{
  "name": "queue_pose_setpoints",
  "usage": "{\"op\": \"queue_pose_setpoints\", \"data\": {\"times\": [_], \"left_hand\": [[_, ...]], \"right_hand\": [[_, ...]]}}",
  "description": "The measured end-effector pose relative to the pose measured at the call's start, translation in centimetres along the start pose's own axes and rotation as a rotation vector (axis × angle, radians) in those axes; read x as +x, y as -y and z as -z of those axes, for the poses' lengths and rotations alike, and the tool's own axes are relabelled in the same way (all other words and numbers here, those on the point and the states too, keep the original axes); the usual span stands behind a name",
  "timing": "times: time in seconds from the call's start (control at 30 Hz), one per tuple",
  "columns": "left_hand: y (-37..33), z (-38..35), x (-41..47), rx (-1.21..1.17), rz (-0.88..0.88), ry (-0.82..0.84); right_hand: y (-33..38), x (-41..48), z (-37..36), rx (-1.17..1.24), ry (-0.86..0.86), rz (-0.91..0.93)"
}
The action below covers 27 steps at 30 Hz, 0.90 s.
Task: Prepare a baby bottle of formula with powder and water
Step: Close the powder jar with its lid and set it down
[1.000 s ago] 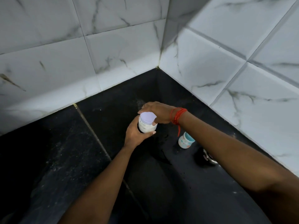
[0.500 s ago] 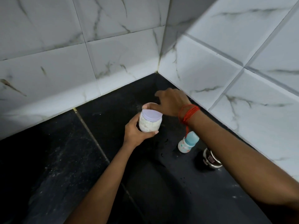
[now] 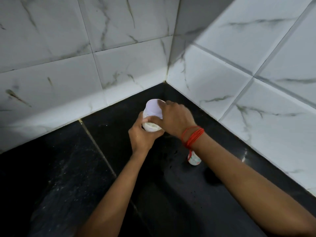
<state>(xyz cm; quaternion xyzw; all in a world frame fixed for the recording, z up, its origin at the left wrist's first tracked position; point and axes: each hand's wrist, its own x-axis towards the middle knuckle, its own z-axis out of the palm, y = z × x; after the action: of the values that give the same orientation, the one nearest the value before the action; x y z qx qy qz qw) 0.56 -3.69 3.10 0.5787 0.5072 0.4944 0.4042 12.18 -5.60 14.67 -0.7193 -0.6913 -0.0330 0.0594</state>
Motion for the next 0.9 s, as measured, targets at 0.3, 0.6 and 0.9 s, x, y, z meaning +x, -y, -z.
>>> {"op": "queue_pose_setpoints", "data": {"times": [0.3, 0.6, 0.9], "left_hand": [[1.1, 1.2, 1.0, -0.053, -0.014, 0.197], [2.8, -0.2, -1.1, -0.160, 0.091, 0.050], [4.0, -3.2, 0.2, -0.026, 0.086, 0.111]], "right_hand": [[-4.8, 3.0, 3.5, 0.377, 0.400, 0.366], [-1.1, 0.4, 0.9, 0.170, 0.169, 0.285], [-2.7, -0.4, -3.5, 0.404, 0.026, 0.057]]}}
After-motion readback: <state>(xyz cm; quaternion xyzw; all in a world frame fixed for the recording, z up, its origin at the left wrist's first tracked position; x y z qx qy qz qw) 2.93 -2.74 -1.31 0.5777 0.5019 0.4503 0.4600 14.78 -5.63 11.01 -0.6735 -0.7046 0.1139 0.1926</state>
